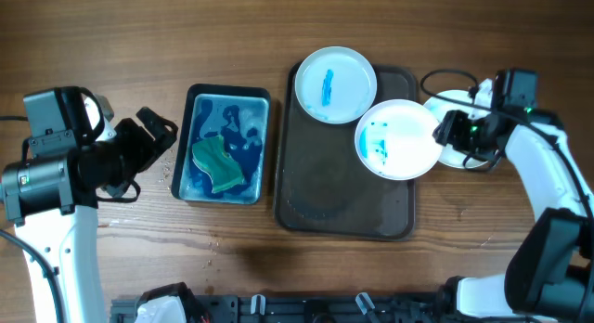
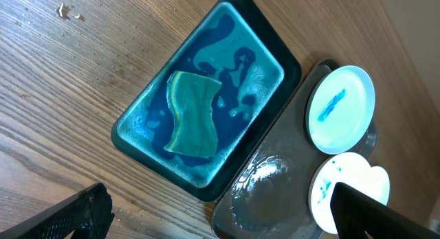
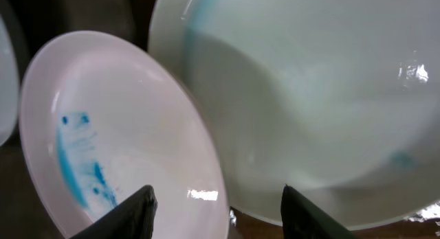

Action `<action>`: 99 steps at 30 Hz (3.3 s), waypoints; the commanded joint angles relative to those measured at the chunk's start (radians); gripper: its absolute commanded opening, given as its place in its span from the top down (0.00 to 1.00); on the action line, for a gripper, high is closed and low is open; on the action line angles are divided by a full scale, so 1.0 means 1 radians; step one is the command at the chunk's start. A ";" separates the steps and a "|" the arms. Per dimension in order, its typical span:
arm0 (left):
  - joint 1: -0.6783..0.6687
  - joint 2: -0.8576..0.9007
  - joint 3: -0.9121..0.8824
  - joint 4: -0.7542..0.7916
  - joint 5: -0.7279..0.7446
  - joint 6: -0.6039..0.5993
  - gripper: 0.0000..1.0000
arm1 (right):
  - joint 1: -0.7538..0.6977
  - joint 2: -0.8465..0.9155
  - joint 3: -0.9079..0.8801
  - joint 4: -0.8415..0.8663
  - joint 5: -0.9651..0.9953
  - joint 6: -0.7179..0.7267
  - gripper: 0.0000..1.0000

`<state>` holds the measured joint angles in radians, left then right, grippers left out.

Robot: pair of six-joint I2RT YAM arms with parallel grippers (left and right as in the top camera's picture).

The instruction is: Clean dirty plates on tray and stack at the side

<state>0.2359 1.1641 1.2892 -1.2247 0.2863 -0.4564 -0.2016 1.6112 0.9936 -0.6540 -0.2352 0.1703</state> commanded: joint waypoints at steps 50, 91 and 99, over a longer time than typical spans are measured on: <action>-0.270 0.132 -0.061 0.021 -0.088 0.114 0.05 | 0.444 -0.278 -0.048 -0.199 0.184 0.103 0.67; -0.299 0.543 -0.285 0.428 -0.340 -0.030 0.62 | 0.444 -0.312 0.105 -0.278 0.074 0.122 0.67; -0.297 0.600 -0.358 0.581 -0.328 -0.019 0.96 | 0.444 -0.312 0.105 -0.278 0.074 0.129 0.68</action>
<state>-0.0662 1.7187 0.9531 -0.6487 -0.0101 -0.4850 0.2390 1.3048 1.0863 -0.9371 -0.1493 0.2878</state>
